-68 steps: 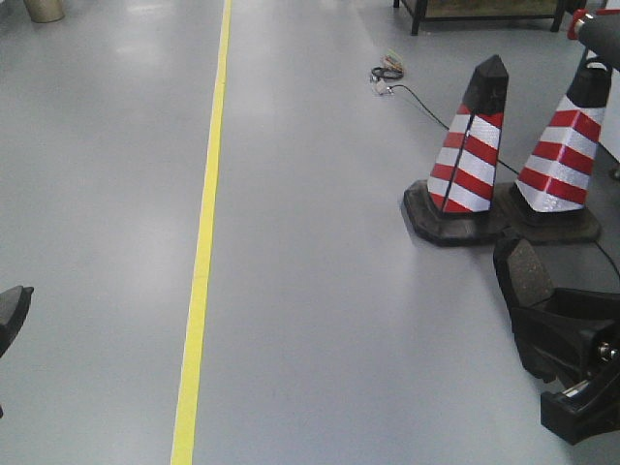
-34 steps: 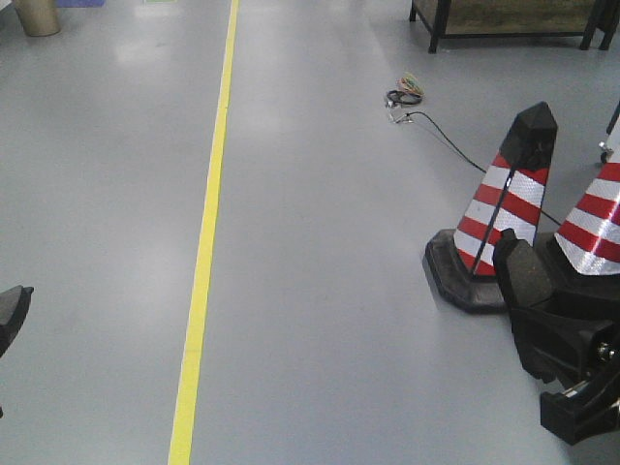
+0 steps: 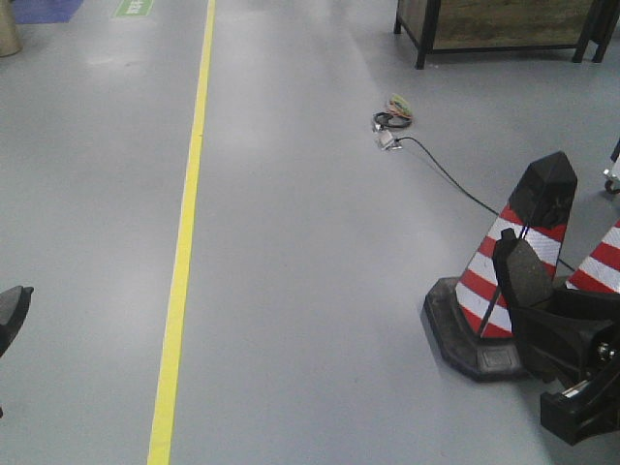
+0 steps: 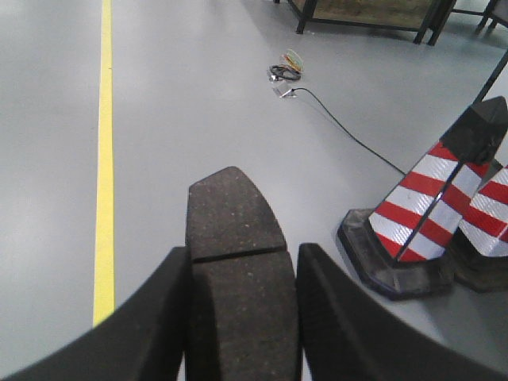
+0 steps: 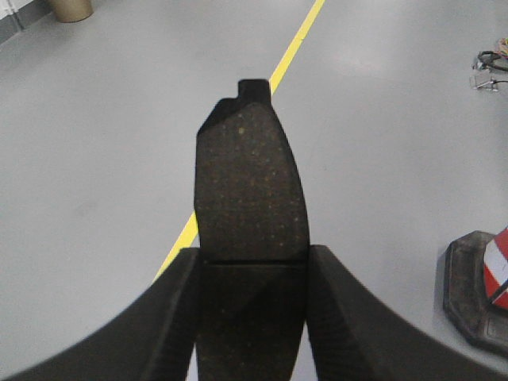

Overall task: Move and align brake pads A on conveyor
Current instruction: 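Drive the base past the red-and-white cones toward the conveyor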

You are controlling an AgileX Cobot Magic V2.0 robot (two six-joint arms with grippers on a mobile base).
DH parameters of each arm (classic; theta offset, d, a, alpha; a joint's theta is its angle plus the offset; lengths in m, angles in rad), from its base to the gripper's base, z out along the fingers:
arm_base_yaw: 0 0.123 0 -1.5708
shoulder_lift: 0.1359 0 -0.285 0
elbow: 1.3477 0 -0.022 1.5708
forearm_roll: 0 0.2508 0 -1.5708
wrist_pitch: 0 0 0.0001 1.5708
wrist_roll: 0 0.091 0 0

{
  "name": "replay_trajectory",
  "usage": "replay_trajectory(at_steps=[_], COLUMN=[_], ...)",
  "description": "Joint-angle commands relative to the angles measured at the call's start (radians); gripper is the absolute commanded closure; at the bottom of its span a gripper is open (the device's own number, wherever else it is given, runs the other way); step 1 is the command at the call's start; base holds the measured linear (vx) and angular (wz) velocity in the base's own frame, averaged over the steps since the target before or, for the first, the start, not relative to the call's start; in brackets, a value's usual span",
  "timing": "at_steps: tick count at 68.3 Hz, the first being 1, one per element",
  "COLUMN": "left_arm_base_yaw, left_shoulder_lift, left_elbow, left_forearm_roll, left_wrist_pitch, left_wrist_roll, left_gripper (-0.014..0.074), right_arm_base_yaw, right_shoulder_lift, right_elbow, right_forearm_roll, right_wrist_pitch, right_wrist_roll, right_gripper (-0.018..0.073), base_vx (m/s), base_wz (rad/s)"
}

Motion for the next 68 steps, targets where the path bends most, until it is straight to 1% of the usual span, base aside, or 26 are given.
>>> replay_trajectory(at_steps=[1, 16, 29, 68], left_arm_base_yaw=[-0.003, -0.003, -0.003, -0.003], left_shoulder_lift=[0.004, 0.004, 0.004, 0.004], left_elbow=[-0.030, -0.030, -0.030, -0.030], left_forearm_roll=[0.009, 0.009, 0.009, 0.009], left_wrist_pitch=[-0.094, -0.094, -0.094, -0.094], left_wrist_roll=[-0.002, -0.002, -0.002, -0.002], left_gripper=[0.0503, 0.0503, 0.0503, 0.0503], right_arm_base_yaw=[-0.003, -0.003, -0.003, -0.003], right_shoulder_lift=[-0.001, -0.001, -0.001, -0.001], right_elbow=[-0.030, -0.030, -0.030, -0.030], right_forearm_roll=[-0.008, -0.008, -0.008, -0.008], right_wrist_pitch=[-0.089, -0.089, -0.089, -0.088], right_wrist_roll=[-0.008, -0.008, -0.008, -0.007], right_gripper=[0.0568, 0.0568, 0.0568, 0.0568], base_vx=[0.54, 0.53, 0.49, 0.43], base_wz=[-0.12, -0.19, -0.37, -0.63])
